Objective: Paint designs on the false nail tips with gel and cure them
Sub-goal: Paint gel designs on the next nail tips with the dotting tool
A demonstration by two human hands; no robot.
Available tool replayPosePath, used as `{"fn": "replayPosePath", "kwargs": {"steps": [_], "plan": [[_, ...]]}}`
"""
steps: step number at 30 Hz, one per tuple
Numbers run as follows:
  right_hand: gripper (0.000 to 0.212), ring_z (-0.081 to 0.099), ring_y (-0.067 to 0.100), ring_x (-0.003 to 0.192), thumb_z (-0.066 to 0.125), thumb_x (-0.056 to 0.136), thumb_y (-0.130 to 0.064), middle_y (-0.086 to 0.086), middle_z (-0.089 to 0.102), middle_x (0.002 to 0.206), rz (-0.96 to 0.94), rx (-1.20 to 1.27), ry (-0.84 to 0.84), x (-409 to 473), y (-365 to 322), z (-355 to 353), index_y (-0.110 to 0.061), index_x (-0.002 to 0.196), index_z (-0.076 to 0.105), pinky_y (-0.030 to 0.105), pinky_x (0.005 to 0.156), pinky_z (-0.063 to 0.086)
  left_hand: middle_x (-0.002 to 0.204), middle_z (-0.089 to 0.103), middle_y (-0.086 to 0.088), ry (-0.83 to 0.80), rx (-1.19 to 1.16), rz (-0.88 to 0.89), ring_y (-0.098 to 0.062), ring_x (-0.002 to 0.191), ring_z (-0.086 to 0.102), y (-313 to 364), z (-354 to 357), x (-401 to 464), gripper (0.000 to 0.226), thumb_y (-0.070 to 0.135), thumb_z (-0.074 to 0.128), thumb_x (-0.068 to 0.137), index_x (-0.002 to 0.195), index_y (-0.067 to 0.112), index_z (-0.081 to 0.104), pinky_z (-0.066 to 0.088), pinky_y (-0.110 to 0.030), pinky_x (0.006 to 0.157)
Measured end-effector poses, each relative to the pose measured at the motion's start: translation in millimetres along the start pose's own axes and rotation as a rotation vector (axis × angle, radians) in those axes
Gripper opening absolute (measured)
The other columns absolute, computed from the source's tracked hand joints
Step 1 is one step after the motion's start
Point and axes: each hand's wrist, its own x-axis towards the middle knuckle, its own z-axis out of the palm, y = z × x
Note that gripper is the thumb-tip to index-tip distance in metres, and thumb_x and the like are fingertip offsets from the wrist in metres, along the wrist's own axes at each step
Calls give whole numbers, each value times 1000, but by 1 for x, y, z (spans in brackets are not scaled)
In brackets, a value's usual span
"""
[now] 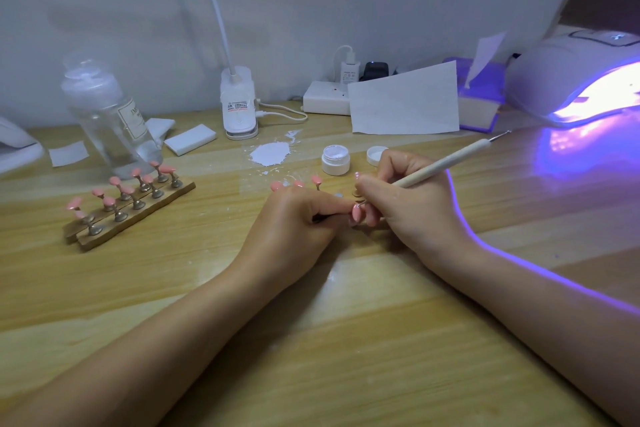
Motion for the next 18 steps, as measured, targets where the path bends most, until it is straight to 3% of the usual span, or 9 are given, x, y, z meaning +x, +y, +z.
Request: {"fn": "replayPosePath", "kwargs": {"steps": [3, 7, 12, 16, 18], "plan": [[45, 54, 13, 38, 55, 77, 10, 5, 45, 34, 0, 2, -4, 0, 0, 0, -15, 45, 36, 23, 45, 48, 73, 69, 12, 1, -9, -1, 15, 56, 40, 0, 0, 0, 18, 5, 66, 82, 84, 20, 75, 33, -6, 57], [44, 55, 13, 38, 55, 77, 10, 5, 45, 35, -1, 1, -1, 0, 0, 0, -14, 46, 35, 22, 44, 47, 70, 69, 2, -11, -1, 8, 11, 60, 39, 0, 0, 0, 18, 5, 65, 83, 84, 19, 75, 35, -10, 58], [42, 54, 13, 38, 55, 78, 10, 5, 44, 34, 1, 1, -2, 0, 0, 0, -12, 48, 35, 21, 45, 47, 67, 68, 0, -12, -5, 3, 8, 57, 36, -1, 0, 1, 17, 4, 65, 83, 84, 18, 75, 35, -14, 56], [42, 53, 13, 37, 55, 78, 10, 4, 44, 34, 5, 9, 4, 0, 0, 0, -11, 48, 35, 21, 44, 47, 53, 58, 6, 7, 7, 3, 6, 53, 35, -1, 0, 1, 17, 5, 66, 82, 83, 19, 75, 32, -15, 52], [41, 53, 13, 37, 55, 78, 10, 5, 44, 35, 9, 21, 10, 0, 1, 0, -11, 49, 35, 21, 44, 47, 56, 63, 5, 0, 4, 0, 6, 56, 36, 0, 0, 1, 17, 5, 66, 82, 84, 18, 75, 34, -17, 55]]}}
